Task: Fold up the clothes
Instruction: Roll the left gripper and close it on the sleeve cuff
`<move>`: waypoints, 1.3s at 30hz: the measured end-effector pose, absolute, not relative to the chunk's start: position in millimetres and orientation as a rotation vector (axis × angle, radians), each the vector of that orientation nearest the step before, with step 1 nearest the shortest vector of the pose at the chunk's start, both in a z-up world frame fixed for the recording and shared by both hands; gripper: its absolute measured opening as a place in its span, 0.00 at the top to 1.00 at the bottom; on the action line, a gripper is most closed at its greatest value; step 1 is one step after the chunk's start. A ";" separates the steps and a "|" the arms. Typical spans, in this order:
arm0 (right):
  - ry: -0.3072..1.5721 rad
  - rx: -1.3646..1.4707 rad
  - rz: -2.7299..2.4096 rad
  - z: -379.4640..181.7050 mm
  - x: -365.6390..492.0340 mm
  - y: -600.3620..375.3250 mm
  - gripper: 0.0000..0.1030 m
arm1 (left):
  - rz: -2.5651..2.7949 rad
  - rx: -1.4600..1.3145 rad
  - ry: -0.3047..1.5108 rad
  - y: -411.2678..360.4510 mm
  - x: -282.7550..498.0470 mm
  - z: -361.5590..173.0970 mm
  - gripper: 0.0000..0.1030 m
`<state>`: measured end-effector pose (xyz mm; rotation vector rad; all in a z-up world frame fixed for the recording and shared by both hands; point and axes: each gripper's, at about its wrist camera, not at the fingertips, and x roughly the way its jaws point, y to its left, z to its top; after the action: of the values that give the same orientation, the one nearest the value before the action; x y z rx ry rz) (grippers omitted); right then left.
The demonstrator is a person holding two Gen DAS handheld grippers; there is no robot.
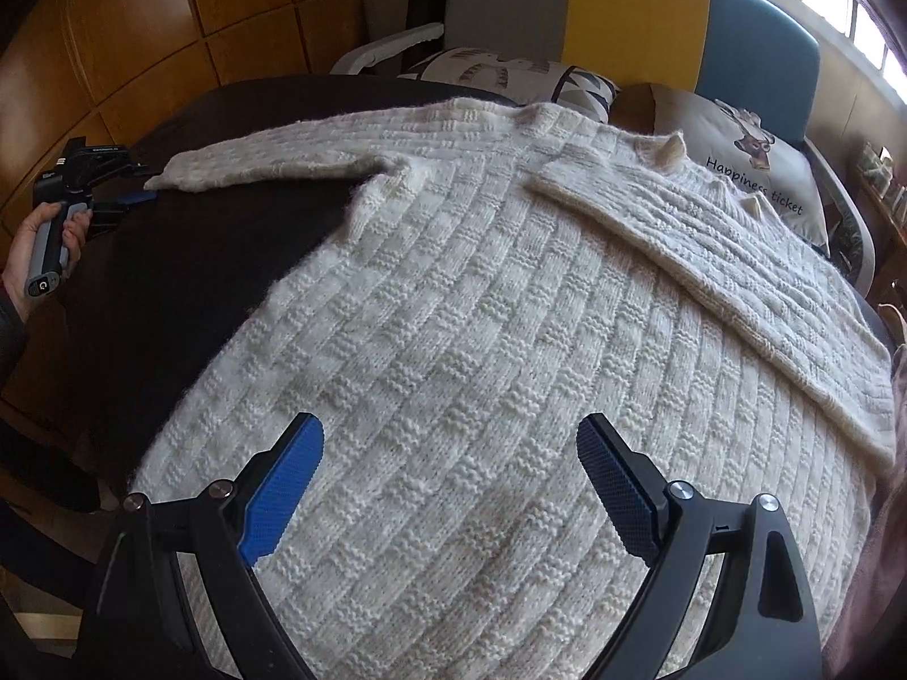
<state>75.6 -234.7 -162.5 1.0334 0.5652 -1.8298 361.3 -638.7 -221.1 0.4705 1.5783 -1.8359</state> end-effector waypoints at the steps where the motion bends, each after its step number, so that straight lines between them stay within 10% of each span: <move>1: 0.562 1.032 -1.831 -162.1 74.9 -234.8 0.09 | -1.833 0.476 1.574 -640.0 359.0 -221.3 0.70; 21: 0.523 1.030 -1.857 -161.5 61.4 -234.4 0.09 | -1.577 0.249 1.805 -653.8 335.2 -236.7 0.70; 25: 0.534 1.032 -1.851 -164.2 61.7 -235.6 0.09 | -1.584 0.324 1.714 -653.3 322.0 -232.8 0.95; 39: 0.446 1.116 -1.883 -171.3 38.4 -220.1 0.24 | -1.728 0.306 1.564 -640.9 312.2 -205.8 0.96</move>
<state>38.4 -220.1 -171.3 1.1162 0.4460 -1.8829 312.2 -640.9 -205.8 0.3065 1.5645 -1.7278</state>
